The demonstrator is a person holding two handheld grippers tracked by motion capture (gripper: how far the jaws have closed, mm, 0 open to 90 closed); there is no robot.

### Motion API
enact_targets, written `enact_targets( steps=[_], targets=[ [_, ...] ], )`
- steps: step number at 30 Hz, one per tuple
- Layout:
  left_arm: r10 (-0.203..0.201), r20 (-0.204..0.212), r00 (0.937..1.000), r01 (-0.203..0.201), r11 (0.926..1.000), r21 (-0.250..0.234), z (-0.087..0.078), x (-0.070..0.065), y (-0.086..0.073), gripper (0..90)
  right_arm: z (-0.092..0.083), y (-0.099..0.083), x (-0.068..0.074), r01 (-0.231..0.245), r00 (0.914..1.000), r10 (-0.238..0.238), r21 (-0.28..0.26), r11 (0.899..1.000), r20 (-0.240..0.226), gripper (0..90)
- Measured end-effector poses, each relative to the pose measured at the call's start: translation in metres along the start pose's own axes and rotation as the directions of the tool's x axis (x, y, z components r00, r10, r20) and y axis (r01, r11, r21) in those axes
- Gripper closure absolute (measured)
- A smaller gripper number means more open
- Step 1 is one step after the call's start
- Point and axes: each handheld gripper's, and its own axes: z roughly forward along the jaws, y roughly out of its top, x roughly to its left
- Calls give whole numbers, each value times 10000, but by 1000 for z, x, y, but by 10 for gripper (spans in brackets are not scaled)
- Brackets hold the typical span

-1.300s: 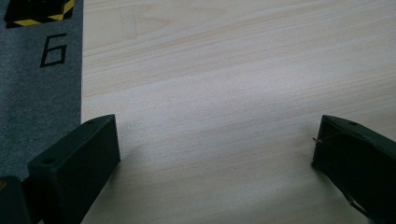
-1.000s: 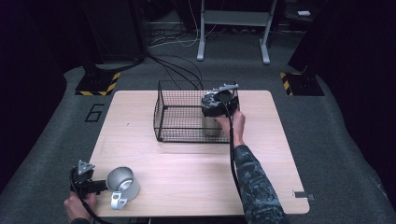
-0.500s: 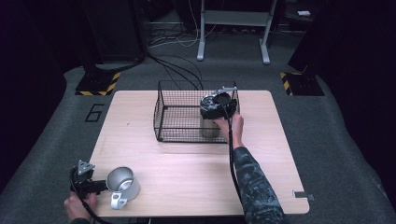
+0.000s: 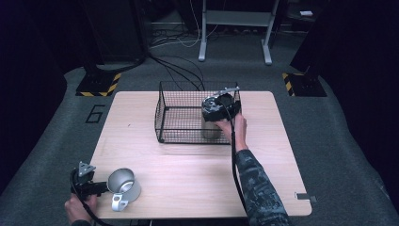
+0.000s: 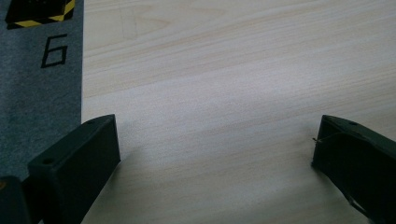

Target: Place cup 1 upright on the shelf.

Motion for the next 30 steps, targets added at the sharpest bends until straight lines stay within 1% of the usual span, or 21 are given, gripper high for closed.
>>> enact_targets(
  steps=[3,4,5,6,8,11,12,14,15,16,18,19,20,22,24,25,26,27,28,29,30],
  targets=[
    [7,-6,10000,-7,10000,0,0,0,0,5,-5,0,0,-119,9999,119,-53,9999,-33,0],
    [4,1,10000,-4,10000,1,0,0,0,5,-10,-1,1,0,9999,-1,-126,9999,-101,0],
    [4,1,10000,-4,10000,1,0,0,0,5,-10,-1,1,0,9999,-1,-126,9999,-101,0],
    [-89,-11,10000,89,9999,-73,0,-1,0,5,-13,-2,2,43,9999,-45,-209,9998,-139,0],
    [-132,-16,9999,132,9999,-108,1,-1,0,4,-20,-6,3,194,9995,-202,-337,9992,-225,0],
    [-131,-12,9999,131,9999,-104,1,-1,0,4,-26,-9,5,226,9994,-235,-371,9991,-240,0],
    [-127,-16,9999,126,9999,-101,1,-1,0,5,-29,-11,5,388,9990,-398,-424,9983,-223,0],
    [-130,-9,9999,130,9999,-100,1,-1,0,5,-39,-16,7,399,9987,-415,-549,9977,-293,0],
    [-137,-10,9999,137,9999,-104,1,-1,0,5,-39,-16,7,399,9987,-415,-549,9977,-293,0],
    [-132,-10,9999,132,9999,-106,1,-1,0,5,-45,-20,9,390,9979,-421,-621,9973,-483,0],
    [-136,-9,9999,136,9999,-105,1,-1,0,4,-51,-24,11,442,9977,-476,-694,9966,-476,0],
    [-136,-9,9999,136,9999,-105,1,-1,0,5,-51,-24,11,442,9977,-476,-694,9966,-476,0],
    [-138,-8,9999,137,9999,-104,1,-1,0,5,-57,-29,14,470,9974,-515,-874,9951,-497,0],
    [-138,-8,9999,137,9999,-102,1,-1,0,5,-60,-32,15,527,9971,-574,-903,9945,-501,0],
    [-136,-6,9999,136,9999,-99,1,-1,0,5,-68,-41,18,593,9965,-651,-1057,9926,-516,0],
    [-136,-6,9999,136,9999,-99,1,-1,0,4,-68,-41,18,593,9965,-651,-1057,9926,-516,0],
    [-143,-7,9999,143,9998,-102,1,-1,0,4,-71,-47,18,647,9960,-709,-1081,9920,-543,0],
    [-144,-6,9999,144,9998,-99,1,-1,0,4,-71,-47,18,647,9960,-709,-1081,9920,-543,0],
    [-144,1,9999,144,9999,-91,1,-1,0,5,-73,-54,18,753,9957,-805,-1045,9917,-460,0],
    [-144,1,9999,144,9999,-91,1,-1,0,4,-73,-54,18,753,9957,-805,-1045,9917,-460,0],
    [-144,0,9999,144,9999,-93,1,-1,0,5,-76,-62,18,737,9960,-785,-1063,9916,-425,0]
  ],
)
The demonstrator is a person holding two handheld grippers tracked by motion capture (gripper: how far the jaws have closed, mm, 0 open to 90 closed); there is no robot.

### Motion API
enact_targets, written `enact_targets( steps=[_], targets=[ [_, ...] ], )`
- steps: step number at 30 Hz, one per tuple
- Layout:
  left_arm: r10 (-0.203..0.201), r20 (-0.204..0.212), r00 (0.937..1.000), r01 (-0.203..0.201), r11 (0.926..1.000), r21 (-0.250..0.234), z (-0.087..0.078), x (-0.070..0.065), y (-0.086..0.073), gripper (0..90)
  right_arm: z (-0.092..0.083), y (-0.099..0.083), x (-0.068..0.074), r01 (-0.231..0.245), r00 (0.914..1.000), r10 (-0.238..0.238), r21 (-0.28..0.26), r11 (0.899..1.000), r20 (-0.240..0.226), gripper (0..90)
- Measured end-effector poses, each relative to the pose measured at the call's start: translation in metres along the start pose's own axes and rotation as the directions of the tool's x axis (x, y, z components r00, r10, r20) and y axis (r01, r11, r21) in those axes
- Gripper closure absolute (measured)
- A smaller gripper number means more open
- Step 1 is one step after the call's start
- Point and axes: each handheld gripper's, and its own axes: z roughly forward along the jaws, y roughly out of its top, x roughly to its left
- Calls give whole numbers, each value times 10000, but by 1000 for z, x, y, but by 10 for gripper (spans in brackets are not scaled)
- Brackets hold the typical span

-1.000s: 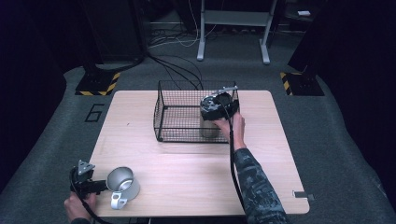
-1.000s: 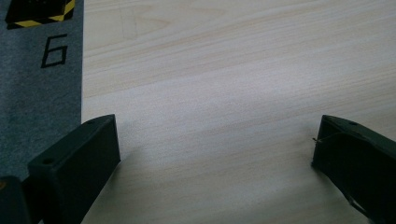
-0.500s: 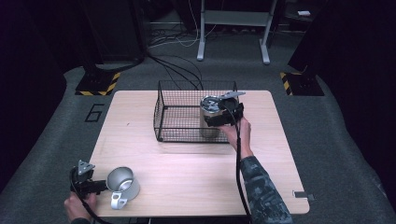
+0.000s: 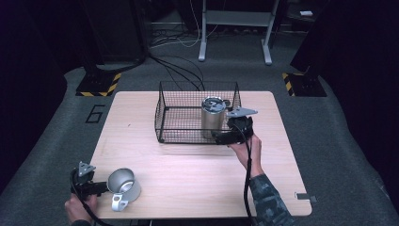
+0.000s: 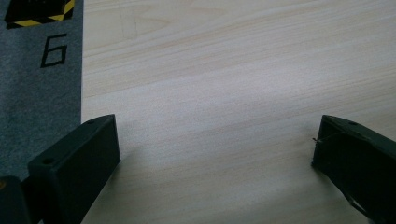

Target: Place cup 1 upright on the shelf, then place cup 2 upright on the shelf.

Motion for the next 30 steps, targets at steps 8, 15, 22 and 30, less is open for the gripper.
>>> enact_targets(
  steps=[8,15,22,30],
  targets=[
    [-3,-1,10000,3,10000,-11,0,0,0,4,-16,-36,1,-51,10000,50,109,9999,82,0],
    [-38,24,10000,38,10000,-32,0,0,0,5,-25,-70,-1,-299,9995,295,291,9991,147,0],
    [-105,53,9999,106,9999,-25,1,1,0,5,-22,-121,-17,-843,9950,794,847,9928,600,0],
    [-159,106,9998,159,9999,-48,1,1,0,5,-12,-163,-35,-1002,9884,840,1274,9868,1268,0]
  ],
)
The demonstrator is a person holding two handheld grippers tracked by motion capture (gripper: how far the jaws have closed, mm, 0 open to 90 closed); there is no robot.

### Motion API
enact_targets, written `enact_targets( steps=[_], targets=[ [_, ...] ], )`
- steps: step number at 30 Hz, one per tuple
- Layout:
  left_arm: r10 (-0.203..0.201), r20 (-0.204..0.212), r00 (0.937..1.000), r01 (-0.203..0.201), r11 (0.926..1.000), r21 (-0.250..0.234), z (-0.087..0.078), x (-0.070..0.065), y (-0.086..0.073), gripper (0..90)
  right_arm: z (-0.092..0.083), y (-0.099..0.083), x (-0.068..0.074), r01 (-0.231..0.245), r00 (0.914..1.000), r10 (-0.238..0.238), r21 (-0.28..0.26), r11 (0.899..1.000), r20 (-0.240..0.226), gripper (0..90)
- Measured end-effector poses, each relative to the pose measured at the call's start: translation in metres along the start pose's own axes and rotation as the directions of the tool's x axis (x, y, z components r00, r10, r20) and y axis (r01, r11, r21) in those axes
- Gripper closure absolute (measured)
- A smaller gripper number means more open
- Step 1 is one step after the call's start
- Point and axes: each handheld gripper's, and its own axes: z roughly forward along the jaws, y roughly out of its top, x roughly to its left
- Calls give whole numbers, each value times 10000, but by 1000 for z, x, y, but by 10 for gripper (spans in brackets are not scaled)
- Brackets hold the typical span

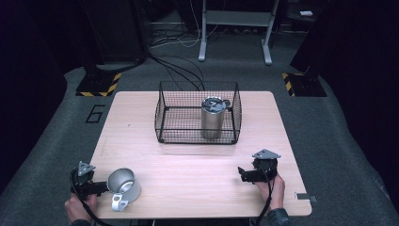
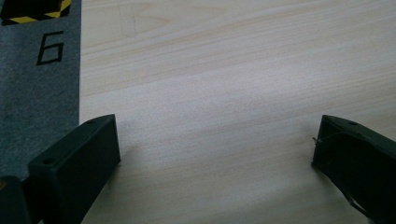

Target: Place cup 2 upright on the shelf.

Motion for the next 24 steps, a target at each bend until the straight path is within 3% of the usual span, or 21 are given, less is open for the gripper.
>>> enact_targets(
  steps=[5,16,22,23,24],
  targets=[
    [-22,-2,10000,22,10000,3,0,0,0,5,8,-15,-12,-316,9992,321,215,9993,-254,0],
    [-140,77,9999,139,9999,27,1,0,0,5,14,-18,-12,226,9987,-211,329,9992,-454,0],
    [-124,-32,9999,124,9999,116,1,1,1,4,14,-18,-12,165,9990,-152,310,9994,-409,0],
    [-378,-102,9992,379,9992,89,1,-1,1,4,14,-18,-12,126,9992,-114,313,9994,-379,0],
    [-356,-198,9992,361,9991,229,1,-1,2,4,15,-17,-12,174,9992,-163,313,9994,-359,0]
  ],
)
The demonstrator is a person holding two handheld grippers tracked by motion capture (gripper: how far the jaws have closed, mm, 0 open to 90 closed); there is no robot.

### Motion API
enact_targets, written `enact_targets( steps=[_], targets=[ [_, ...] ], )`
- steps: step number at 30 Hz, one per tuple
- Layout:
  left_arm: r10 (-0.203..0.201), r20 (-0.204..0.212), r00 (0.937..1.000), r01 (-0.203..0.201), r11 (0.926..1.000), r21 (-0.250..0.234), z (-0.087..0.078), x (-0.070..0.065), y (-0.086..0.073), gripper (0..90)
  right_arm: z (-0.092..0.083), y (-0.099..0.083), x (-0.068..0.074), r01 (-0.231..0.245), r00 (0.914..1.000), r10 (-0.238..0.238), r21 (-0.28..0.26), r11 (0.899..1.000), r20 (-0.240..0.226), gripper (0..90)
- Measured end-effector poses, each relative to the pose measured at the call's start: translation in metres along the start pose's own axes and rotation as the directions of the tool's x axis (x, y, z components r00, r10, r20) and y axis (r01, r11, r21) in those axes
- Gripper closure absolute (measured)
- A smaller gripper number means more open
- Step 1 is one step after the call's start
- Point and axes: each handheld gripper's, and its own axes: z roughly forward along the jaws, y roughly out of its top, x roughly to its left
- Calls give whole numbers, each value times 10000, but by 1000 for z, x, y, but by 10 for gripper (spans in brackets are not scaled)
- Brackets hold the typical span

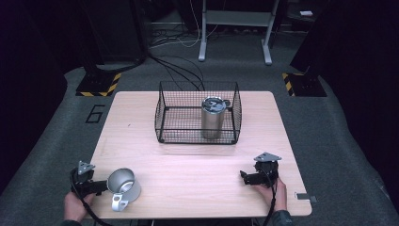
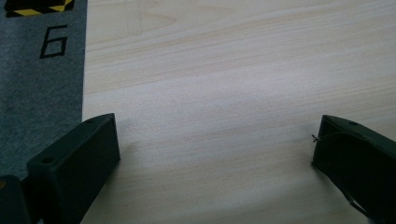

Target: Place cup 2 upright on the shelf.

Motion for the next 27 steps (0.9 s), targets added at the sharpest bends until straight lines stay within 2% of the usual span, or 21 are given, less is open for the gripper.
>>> enact_targets(
  steps=[3,6,7,10,13,14,16,17,18,20,25,26,27],
  targets=[
    [-82,-64,9999,82,9999,-74,1,0,1,8,0,0,0,76,10000,-76,41,10000,-8,0],
    [-73,48,10000,72,9999,150,1,3,4,8,0,0,1,110,9999,-109,103,9999,-103,0],
    [-571,523,9970,565,9983,139,-1,7,7,1,0,0,1,114,9999,-113,55,9999,-116,0],
    [-881,688,9937,882,9961,9,-5,12,15,2,0,0,1,122,9998,-121,65,9999,-125,0],
    [-833,729,9938,838,9965,-32,-10,16,21,2,0,0,1,113,9999,-113,39,9999,-123,0],
    [-868,745,9934,882,9960,-157,-16,17,28,2,0,0,1,115,9998,-114,42,9999,-143,0],
    [-915,770,9928,940,9951,-293,-19,17,32,2,0,0,1,123,9998,-122,40,9999,-141,0],
    [-810,740,9940,838,9959,-348,-21,17,35,1,0,0,1,110,9998,-109,46,9999,-140,0],
    [-689,705,9951,722,9963,-463,-26,15,42,2,0,0,1,121,9998,-121,40,9999,-140,0],
    [-641,728,9953,671,9969,-401,-30,14,45,1,0,0,1,119,9998,-118,42,9999,-142,0],
    [-518,939,9942,606,9938,-933,-46,6,65,0,0,0,1,114,9998,-113,44,9999,-142,0],
    [-240,975,9949,346,9935,-1086,-53,0,74,0,0,0,1,91,9999,-90,49,9999,-145,0],
    [-240,975,9949,346,9935,-1086,-53,0,74,0,0,0,1,91,9999,-90,49,9999,-145,0]
  ],
)
